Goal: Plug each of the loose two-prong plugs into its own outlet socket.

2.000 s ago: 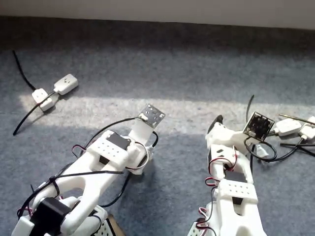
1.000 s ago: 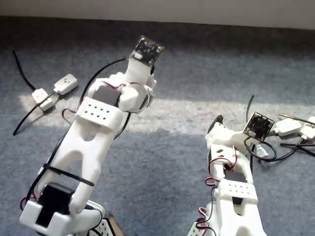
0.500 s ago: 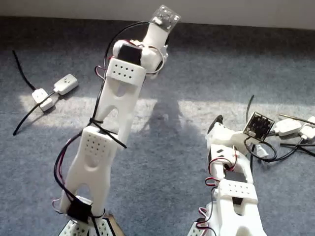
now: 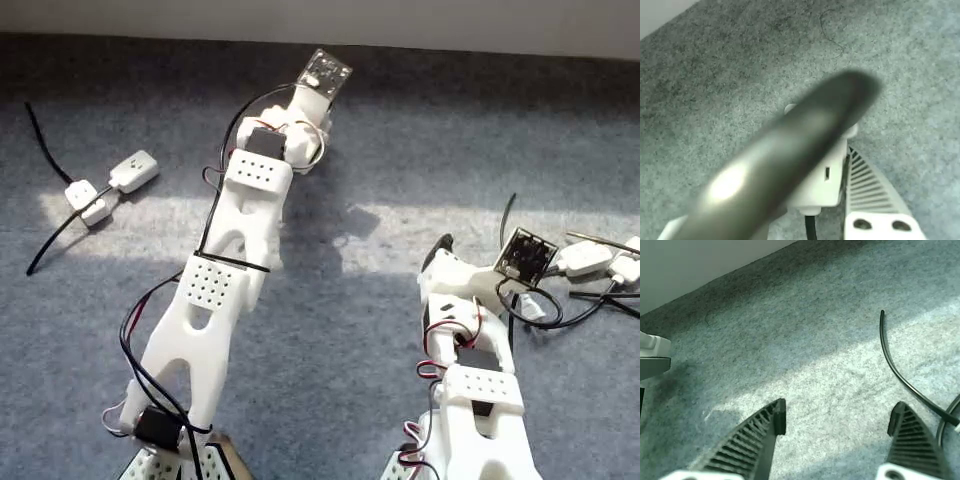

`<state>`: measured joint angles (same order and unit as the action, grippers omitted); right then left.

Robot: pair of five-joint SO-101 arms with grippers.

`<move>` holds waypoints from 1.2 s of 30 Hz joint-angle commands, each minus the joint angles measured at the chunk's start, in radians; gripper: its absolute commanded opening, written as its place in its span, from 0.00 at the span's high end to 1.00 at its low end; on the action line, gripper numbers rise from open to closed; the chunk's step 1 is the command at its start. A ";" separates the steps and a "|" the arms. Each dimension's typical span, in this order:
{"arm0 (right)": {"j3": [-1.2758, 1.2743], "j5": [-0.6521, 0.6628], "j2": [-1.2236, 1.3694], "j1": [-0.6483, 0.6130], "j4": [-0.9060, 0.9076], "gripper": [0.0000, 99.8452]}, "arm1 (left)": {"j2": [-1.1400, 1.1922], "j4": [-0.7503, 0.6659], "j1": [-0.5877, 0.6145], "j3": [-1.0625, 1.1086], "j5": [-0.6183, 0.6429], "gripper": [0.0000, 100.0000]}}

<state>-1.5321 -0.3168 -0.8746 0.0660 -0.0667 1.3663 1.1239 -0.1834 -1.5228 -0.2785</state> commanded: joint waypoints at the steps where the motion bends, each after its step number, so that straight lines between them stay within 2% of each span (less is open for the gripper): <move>1: 0.018 0.012 -0.004 0.004 0.001 0.68 | -0.027 0.002 0.010 -0.056 -0.011 0.90; 5: 0.016 0.012 -0.004 0.004 0.001 0.68 | -0.035 0.075 0.010 -0.064 -0.011 0.69; 8: 0.016 0.014 -0.004 0.002 0.001 0.68 | -0.038 0.091 0.024 -0.101 -0.011 0.62; 11: 0.016 0.014 -0.004 0.002 0.001 0.68 | -0.058 0.080 0.059 -0.147 -0.008 0.62; 21: 0.016 0.014 -0.004 0.002 0.001 0.68 | -0.427 0.060 0.189 -0.139 -0.006 0.62; 27: 0.015 0.014 -0.004 0.002 0.001 0.68 | -0.595 0.204 0.298 -0.136 -0.011 0.62; 34: 0.012 0.014 -0.002 0.002 0.001 0.68 | -0.607 0.315 0.527 -0.127 -0.014 0.62; 36: 0.012 0.014 -0.002 0.002 0.001 0.68 | -0.588 0.333 0.585 -0.088 -0.064 0.62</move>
<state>-1.5321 -0.3168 -0.8746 0.0660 -0.0667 0.8170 1.4246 0.2877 -1.6210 -0.2800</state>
